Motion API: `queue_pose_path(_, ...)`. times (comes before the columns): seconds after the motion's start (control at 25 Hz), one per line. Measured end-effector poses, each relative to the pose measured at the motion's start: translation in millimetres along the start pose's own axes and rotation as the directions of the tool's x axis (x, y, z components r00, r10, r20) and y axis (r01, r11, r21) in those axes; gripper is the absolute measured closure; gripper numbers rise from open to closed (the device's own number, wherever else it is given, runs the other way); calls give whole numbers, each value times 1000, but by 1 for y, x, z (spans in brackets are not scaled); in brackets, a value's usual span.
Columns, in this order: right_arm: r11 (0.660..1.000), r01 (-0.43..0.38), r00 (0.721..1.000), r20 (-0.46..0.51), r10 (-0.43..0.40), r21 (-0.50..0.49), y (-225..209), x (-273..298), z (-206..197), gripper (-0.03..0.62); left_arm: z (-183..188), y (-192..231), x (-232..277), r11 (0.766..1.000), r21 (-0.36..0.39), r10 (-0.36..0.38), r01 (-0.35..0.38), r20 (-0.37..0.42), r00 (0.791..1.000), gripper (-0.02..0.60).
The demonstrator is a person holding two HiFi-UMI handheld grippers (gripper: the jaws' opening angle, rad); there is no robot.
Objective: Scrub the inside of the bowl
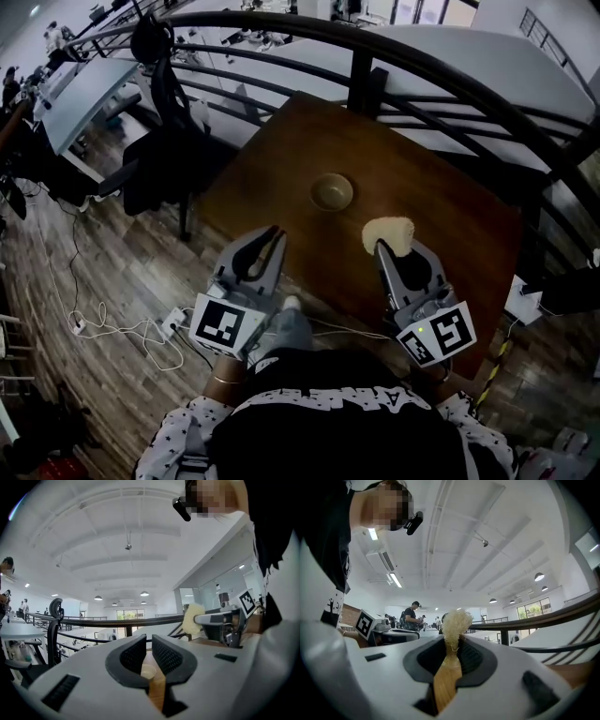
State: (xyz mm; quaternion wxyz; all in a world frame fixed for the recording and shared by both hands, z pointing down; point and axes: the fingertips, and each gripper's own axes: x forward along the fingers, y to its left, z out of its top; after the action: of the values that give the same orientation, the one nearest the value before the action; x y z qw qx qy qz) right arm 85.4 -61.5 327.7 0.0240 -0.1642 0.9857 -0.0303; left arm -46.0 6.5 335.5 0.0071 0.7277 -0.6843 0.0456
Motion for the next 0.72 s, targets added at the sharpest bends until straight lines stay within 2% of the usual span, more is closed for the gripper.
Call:
queue_pose_path(0.08,1000,14,1000,-3,-14,-4,-5,16,-2,533,-6,14,12,1000,-8,-19,19,-19,1000,548)
queue_pose_path(0.16,1000,27,1000,-7,-27,-8,-7,28,-2,533,-13,23,23,999,-19,-51,50,-42,998,483)
queue_pose_path(0.44,993,113,992,-49,-114,-22,-16,60,-10,533,-47,53,66,983,-85,-172,164,-103,980,479)
queue_pose_path(0.72,978,205,975,-79,-208,-48,-30,90,-22,533,-94,82,111,962,-143,-256,231,-187,948,477)
